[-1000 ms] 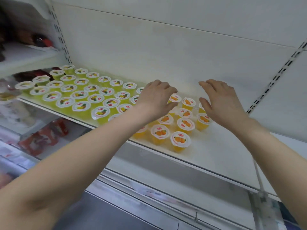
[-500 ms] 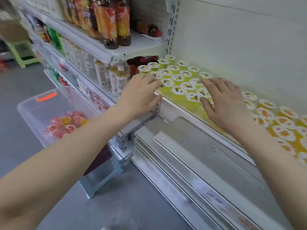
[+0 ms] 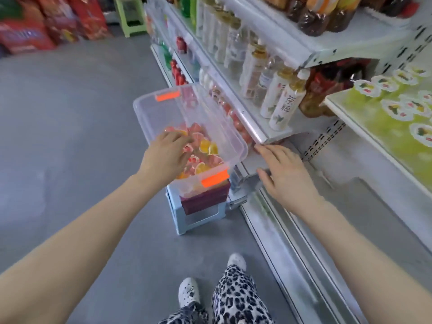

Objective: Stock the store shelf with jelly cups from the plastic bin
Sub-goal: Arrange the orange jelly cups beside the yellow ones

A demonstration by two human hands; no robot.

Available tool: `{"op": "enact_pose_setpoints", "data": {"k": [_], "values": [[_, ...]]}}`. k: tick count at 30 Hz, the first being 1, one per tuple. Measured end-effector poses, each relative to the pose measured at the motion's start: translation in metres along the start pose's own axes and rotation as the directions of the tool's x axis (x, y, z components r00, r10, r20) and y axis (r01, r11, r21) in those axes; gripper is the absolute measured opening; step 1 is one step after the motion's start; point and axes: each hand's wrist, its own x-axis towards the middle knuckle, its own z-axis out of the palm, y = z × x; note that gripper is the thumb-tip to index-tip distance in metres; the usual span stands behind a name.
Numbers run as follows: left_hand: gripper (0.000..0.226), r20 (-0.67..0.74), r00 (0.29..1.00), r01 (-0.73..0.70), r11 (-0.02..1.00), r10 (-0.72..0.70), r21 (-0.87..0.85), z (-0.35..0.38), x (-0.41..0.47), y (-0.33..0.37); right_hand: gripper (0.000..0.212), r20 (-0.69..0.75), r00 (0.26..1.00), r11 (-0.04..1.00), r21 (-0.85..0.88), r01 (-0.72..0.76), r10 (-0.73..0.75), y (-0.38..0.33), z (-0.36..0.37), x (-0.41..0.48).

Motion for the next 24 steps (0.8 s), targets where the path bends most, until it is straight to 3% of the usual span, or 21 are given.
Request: {"op": "enact_pose_setpoints", "data": {"k": [7, 10, 14, 19, 21, 24], "values": [[0.03, 0.154, 0.96, 0.231, 0.972, -0.235, 0.044, 0.053, 0.003, -0.061, 0.048, 0.253, 0.96, 0.986, 0.139, 0.088, -0.122, 0.002, 0.08, 0.103], [0.031, 0.13, 0.957, 0.255, 0.965, -0.261, 0.064, 0.072, 0.017, -0.077, 0.053, 0.41, 0.898, 0.977, 0.197, 0.081, -0.157, 0.003, 0.112, 0.158], [0.032, 0.14, 0.951, 0.263, 0.96, -0.275, 0.097, 0.097, 0.032, -0.094, 0.059, 0.565, 0.805, 0.983, 0.142, 0.119, -0.179, -0.007, 0.175, 0.219], [0.031, 0.121, 0.937, 0.323, 0.944, -0.329, 0.068, 0.101, 0.03, -0.092, 0.069, 0.744, 0.665, 0.998, 0.038, 0.052, -0.063, -0.023, 0.251, 0.252], [0.028, 0.118, 0.937, 0.322, 0.944, -0.328, 0.07, 0.102, 0.03, -0.093, 0.063, 0.758, 0.652, 0.999, -0.001, 0.043, -0.027, -0.025, 0.265, 0.256], [0.025, 0.119, 0.936, 0.319, 0.941, -0.332, 0.113, 0.1, 0.03, -0.095, 0.042, 0.718, 0.696, 0.999, -0.009, 0.038, -0.019, -0.024, 0.273, 0.263]]}}
